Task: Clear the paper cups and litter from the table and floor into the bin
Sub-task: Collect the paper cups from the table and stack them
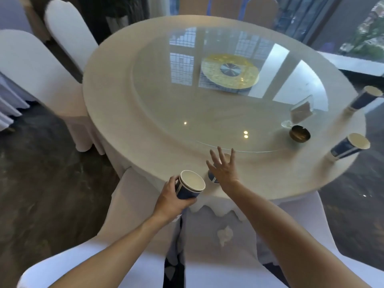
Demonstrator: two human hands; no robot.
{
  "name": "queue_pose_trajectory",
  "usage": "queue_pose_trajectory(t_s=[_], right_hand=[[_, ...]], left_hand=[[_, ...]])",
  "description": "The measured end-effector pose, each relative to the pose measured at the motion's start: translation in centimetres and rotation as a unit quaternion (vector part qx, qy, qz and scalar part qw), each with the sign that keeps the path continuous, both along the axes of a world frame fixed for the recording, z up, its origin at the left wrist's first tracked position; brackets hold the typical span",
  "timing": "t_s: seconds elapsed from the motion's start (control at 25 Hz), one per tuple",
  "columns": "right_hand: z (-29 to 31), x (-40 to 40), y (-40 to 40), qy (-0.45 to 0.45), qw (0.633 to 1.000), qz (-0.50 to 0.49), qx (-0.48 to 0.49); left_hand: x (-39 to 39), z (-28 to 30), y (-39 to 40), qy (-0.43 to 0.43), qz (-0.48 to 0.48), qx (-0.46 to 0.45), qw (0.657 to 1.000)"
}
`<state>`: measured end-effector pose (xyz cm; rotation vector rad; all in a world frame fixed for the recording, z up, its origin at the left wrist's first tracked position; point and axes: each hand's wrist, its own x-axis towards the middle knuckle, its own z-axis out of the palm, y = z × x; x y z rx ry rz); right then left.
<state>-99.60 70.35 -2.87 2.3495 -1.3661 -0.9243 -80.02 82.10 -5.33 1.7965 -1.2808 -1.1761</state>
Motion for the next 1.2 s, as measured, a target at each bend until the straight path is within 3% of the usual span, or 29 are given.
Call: queue_pose_trajectory(t_s=[0.16, 0.32, 0.56, 0.68, 0.8, 0.92, 1.0, 1.04, 1.12, 1.2], right_hand=[[-2.1, -2.0, -0.9, -0.003, 0.999, 0.038, 0.015], [-3.1, -3.8, -0.9, -0.063, 0.998, -0.011, -0.007], [-5.2, -8.7, 0.3, -0.146, 0.965, -0.217, -0.013], [-4.8, -10.2, 2.5, -0.278, 0.916, -0.288, 0.021], [-4.3, -10.5, 5.5, -0.415, 0.833, -0.363, 0.052], [-3.9, -11.4, 9.3, -0.502, 0.741, -0.442, 0.064], [-4.3, -11.7, 12.2, -0.522, 0.703, -0.478, 0.064], [-4.4, -12.4, 14.1, -0.526, 0.686, -0.500, 0.051], [-4.8, -12.0, 16.0, -0.530, 0.696, -0.478, 0.073], [-4.4, -11.7, 17.5, -0.563, 0.669, -0.477, 0.090]], left_hand=[[-1.2, -0.2, 1.5, -0.003, 0.043, 0.009, 0.999], [-2.0, 0.1, 2.3, 0.009, 0.085, 0.009, 0.996], [-2.4, 1.5, 1.0, 0.013, 0.057, -0.015, 0.998], [-2.4, 3.1, -0.4, 0.026, 0.052, -0.038, 0.998], [-3.1, 5.3, -2.2, 0.070, 0.065, -0.061, 0.994], [-4.8, 6.4, -4.1, 0.115, 0.074, -0.086, 0.987], [-6.0, 7.3, -4.8, 0.136, 0.059, -0.097, 0.984], [-7.5, 7.8, -5.1, 0.146, 0.029, -0.096, 0.984], [-8.4, 7.9, -5.3, 0.157, 0.021, -0.104, 0.982], [-9.8, 8.1, -5.1, 0.169, -0.004, -0.105, 0.980]])
